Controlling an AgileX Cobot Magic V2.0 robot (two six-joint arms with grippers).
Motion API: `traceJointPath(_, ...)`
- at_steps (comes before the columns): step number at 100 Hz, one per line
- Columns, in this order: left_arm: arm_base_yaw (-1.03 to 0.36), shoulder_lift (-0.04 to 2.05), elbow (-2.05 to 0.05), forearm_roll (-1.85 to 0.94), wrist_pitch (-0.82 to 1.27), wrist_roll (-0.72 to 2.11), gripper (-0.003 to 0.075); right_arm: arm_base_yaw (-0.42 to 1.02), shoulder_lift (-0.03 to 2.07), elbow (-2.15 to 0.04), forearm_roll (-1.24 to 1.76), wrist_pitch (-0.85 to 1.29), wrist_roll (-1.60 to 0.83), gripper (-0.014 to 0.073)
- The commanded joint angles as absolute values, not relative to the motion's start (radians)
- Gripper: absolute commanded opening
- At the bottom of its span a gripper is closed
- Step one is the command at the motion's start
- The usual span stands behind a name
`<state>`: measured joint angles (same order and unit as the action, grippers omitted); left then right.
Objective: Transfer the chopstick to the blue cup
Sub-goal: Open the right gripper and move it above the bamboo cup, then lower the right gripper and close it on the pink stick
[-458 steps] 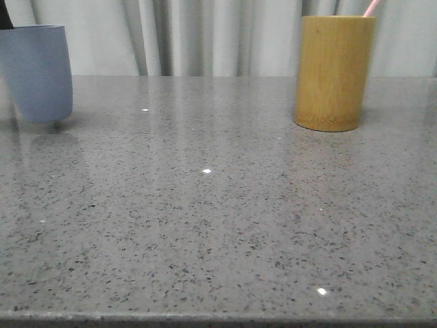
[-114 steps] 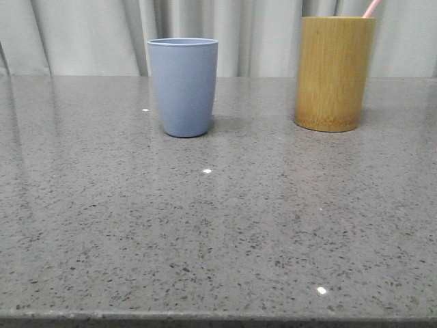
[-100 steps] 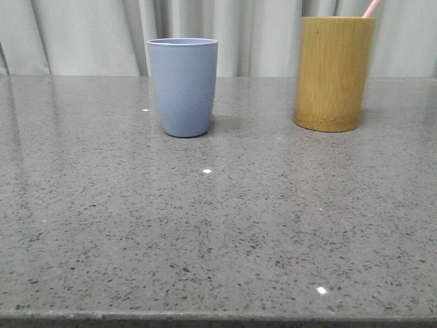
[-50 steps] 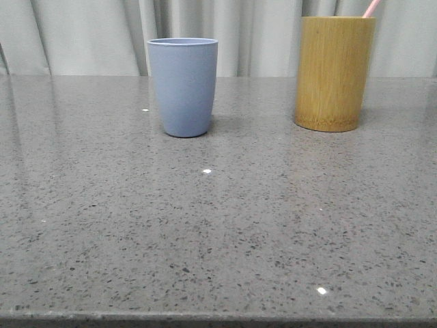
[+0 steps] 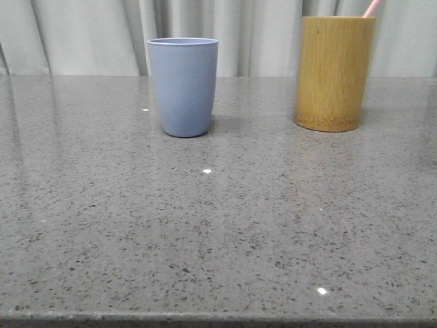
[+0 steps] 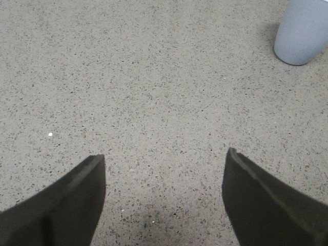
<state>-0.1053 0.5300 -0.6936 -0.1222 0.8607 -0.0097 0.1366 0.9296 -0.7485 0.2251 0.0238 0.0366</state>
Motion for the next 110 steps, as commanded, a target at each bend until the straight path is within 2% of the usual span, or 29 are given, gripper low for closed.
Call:
traceJointPath(1, -0.103, 0.534, -0.718, -0.126, 0.788, -0.022, 0.0474, 0.152, 0.981, -0.78, 0.231, -0.166, 0.033, 0.0571)
traceJointPath(47, -0.103, 0.534, -0.718, -0.126, 0.788, -0.022, 0.0474, 0.153, 1.234, -0.781, 0.231, -0.424, 0.09, 0.0571)
traceJointPath(110, -0.103, 0.534, -0.718, -0.126, 0.786, -0.022, 0.0474, 0.153, 1.31, -0.782, 0.127, -0.599, 0.391, 0.0571)
